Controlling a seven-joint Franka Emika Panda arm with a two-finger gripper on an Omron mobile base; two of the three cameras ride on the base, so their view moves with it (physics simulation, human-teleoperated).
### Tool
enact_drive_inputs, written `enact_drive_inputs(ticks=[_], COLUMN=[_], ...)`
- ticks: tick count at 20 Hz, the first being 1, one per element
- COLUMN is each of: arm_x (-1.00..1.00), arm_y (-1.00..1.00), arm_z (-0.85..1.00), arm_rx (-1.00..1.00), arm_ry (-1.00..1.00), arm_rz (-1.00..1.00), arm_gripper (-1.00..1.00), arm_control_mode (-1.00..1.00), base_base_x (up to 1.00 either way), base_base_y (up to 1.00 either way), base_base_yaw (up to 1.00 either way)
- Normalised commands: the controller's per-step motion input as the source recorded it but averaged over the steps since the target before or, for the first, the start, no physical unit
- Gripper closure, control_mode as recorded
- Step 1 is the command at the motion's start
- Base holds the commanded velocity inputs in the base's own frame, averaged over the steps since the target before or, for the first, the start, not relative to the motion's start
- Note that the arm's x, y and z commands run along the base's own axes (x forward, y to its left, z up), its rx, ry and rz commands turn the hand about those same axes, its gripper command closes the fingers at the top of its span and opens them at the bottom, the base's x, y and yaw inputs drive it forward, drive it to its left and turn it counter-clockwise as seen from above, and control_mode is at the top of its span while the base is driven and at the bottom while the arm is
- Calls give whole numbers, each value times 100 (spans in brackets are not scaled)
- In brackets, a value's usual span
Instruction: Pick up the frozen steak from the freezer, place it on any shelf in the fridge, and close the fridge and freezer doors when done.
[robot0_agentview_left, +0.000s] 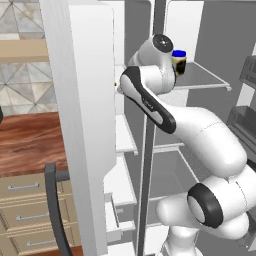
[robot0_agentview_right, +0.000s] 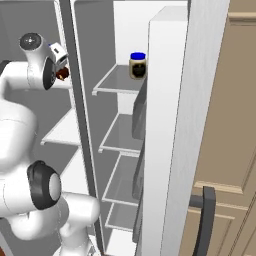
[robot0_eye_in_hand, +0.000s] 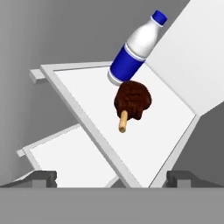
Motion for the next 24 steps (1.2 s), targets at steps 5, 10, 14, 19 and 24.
enact_drive_inputs(ticks=[5,10,14,19,24], arm_x=[54,48,53,46,58], arm_y=[16,23,14,19,9], arm_z=[-7,-30,-11,-9,-5], arm_rx=[-1,0,0,-4,0], arm_ry=[2,2,0,1,8], arm_rz=[0,0,0,0,0], arm_gripper=[-100,-100,-100,-100,-100], arm_control_mode=[-100,-100,-100,-100,-100], base_base_x=[0,0,0,0,0], base_base_y=[0,0,0,0,0], base_base_yaw=[0,0,0,0,0])
